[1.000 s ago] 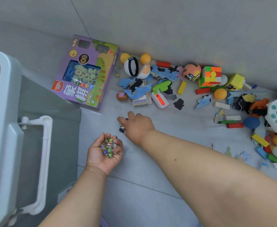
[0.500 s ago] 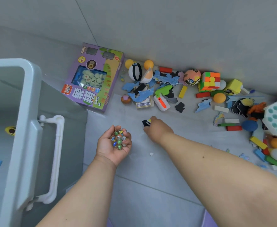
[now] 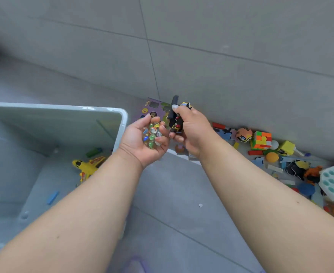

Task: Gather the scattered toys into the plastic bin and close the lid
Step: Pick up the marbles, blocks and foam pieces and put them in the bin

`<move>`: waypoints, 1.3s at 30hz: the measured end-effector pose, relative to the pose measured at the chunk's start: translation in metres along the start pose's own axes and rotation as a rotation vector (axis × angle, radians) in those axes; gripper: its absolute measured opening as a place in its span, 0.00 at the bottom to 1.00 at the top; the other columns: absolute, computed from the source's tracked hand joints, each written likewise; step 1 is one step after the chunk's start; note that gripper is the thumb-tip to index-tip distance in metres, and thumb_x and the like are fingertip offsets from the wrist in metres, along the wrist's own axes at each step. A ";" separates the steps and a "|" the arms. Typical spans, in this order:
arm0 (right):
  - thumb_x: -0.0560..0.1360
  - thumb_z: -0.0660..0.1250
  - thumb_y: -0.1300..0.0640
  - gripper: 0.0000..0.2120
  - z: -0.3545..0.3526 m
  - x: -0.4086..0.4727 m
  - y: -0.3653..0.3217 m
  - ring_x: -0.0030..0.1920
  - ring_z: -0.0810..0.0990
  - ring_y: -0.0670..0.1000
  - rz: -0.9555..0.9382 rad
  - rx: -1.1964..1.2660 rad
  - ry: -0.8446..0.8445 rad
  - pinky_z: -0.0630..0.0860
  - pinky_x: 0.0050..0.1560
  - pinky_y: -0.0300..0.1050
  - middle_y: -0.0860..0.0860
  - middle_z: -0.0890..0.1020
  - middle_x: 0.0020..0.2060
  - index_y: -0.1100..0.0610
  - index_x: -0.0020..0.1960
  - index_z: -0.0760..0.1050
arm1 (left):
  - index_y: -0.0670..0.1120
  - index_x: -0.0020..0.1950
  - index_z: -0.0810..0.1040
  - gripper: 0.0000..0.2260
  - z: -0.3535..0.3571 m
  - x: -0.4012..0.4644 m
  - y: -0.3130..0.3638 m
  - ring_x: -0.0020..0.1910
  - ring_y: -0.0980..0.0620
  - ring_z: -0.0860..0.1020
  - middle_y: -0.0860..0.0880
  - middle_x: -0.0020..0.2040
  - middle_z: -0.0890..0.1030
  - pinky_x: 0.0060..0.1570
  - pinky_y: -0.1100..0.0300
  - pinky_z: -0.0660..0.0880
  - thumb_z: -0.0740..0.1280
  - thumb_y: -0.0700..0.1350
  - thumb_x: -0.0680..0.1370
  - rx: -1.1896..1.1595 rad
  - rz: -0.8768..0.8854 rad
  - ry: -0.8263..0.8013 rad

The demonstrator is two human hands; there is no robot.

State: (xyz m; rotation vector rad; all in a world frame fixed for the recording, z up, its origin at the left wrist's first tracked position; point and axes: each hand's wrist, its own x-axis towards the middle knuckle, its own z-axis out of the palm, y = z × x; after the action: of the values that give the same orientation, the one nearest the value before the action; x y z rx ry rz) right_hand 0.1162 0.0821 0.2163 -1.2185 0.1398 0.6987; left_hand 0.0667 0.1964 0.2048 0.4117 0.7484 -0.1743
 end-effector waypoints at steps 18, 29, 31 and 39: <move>0.79 0.56 0.43 0.25 0.172 -0.017 0.103 0.46 0.72 0.56 0.023 -1.405 -0.461 0.68 0.42 0.45 0.58 0.76 0.56 0.62 0.64 0.65 | 0.40 0.47 0.74 0.09 -0.147 -0.088 0.112 0.40 0.45 0.79 0.42 0.43 0.78 0.38 0.52 0.78 0.60 0.45 0.78 0.640 -0.158 0.744; 0.78 0.60 0.51 0.12 0.143 -0.026 0.093 0.52 0.77 0.52 -0.138 -1.061 -0.332 0.70 0.46 0.42 0.50 0.79 0.52 0.54 0.58 0.74 | 0.38 0.65 0.70 0.21 -0.123 -0.081 0.110 0.70 0.38 0.65 0.35 0.66 0.70 0.69 0.44 0.62 0.56 0.53 0.81 0.811 -0.125 0.702; 0.77 0.61 0.54 0.09 0.125 -0.031 0.085 0.51 0.77 0.50 -0.188 -0.965 -0.272 0.72 0.48 0.42 0.47 0.79 0.48 0.53 0.55 0.75 | 0.40 0.54 0.74 0.18 -0.102 -0.072 0.100 0.55 0.43 0.73 0.39 0.53 0.74 0.59 0.49 0.68 0.58 0.54 0.80 0.975 -0.046 0.714; 0.75 0.61 0.59 0.04 0.008 -0.038 0.057 0.46 0.78 0.51 -0.229 -0.729 0.138 0.77 0.48 0.49 0.45 0.78 0.40 0.51 0.45 0.73 | 0.47 0.52 0.74 0.07 0.007 -0.039 0.000 0.44 0.49 0.75 0.51 0.47 0.76 0.40 0.58 0.69 0.61 0.43 0.75 1.572 0.672 0.515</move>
State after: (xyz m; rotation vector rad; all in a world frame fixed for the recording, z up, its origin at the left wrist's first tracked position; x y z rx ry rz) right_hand 0.0527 0.0831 0.1902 -1.9461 -0.1576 0.4696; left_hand 0.0428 0.1937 0.2362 2.2316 0.8049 0.0225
